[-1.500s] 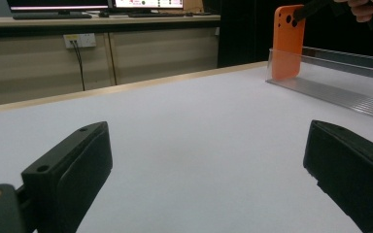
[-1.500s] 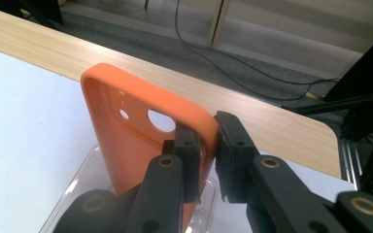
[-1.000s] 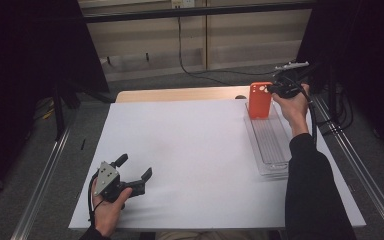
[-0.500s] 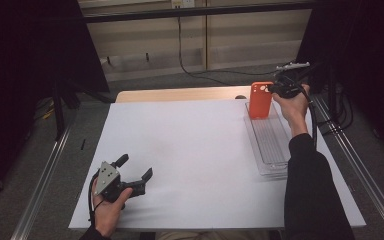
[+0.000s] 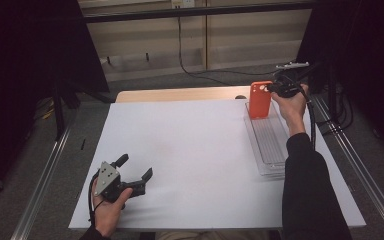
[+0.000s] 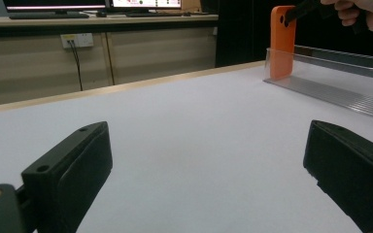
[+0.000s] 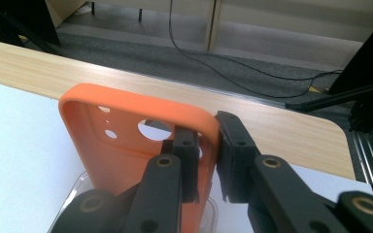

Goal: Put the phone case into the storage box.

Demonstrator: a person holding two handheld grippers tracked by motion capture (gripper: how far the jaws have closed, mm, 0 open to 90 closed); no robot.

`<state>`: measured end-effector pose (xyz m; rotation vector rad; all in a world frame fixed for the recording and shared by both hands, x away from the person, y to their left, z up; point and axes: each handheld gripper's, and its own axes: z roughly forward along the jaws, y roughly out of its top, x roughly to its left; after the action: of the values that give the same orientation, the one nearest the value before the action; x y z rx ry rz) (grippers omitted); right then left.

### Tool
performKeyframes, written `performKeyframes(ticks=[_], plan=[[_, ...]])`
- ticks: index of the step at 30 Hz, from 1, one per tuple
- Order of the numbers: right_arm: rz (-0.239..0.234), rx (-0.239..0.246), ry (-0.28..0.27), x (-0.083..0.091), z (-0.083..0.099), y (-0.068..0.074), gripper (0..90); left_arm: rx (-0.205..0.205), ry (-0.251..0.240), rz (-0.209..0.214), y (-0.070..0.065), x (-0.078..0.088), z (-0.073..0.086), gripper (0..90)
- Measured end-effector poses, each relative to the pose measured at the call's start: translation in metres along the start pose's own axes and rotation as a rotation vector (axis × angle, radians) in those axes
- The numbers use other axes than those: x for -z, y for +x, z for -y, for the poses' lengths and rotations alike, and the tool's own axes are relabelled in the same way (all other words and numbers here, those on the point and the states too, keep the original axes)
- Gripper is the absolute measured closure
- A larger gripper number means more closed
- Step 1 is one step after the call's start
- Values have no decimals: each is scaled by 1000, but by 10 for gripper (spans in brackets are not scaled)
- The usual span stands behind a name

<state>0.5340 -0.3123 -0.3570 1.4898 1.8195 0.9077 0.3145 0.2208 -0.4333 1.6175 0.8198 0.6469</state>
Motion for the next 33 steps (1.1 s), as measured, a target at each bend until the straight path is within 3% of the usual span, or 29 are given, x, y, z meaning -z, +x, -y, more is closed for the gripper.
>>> performKeyframes(ticks=[21, 33], plan=[[-7, -9, -5, 2, 0, -1, 763, -7, -3, 3, 1, 0, 0, 35], [-2, -35, -7, 2, 2, -3, 683, -8, -1, 5, 1, 0, 0, 35]])
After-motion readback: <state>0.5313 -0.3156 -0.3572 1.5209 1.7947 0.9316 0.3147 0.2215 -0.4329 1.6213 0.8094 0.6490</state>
